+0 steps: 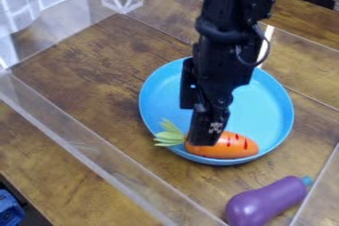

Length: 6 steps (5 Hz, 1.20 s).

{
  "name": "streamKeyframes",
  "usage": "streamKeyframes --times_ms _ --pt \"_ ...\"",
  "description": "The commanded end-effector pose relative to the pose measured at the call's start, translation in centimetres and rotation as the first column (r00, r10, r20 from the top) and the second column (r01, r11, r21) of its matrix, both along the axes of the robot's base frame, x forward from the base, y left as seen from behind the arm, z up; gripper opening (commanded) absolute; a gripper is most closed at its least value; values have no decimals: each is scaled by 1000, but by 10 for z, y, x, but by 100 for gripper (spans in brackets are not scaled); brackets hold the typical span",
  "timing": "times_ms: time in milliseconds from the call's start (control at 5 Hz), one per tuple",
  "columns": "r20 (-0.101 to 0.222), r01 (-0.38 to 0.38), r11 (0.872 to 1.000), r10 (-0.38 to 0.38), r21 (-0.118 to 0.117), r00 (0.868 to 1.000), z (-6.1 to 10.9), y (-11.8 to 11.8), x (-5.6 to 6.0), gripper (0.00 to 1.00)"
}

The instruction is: Move the carrot to the left side

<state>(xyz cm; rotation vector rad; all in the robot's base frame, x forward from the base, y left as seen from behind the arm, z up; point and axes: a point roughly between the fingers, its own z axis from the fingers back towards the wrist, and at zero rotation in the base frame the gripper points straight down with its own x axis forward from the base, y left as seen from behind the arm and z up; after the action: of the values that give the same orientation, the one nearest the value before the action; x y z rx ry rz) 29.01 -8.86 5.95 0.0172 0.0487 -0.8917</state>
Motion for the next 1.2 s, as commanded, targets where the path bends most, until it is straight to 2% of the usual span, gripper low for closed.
streamKeyframes --times_ms 0,400,1000 --pt "53 -21 999 23 -28 998 5 3 7 100" --pt "66 -43 998 46 -41 997 7 7 9 100" --pt "78 -77 995 82 -66 994 -3 12 18 100"
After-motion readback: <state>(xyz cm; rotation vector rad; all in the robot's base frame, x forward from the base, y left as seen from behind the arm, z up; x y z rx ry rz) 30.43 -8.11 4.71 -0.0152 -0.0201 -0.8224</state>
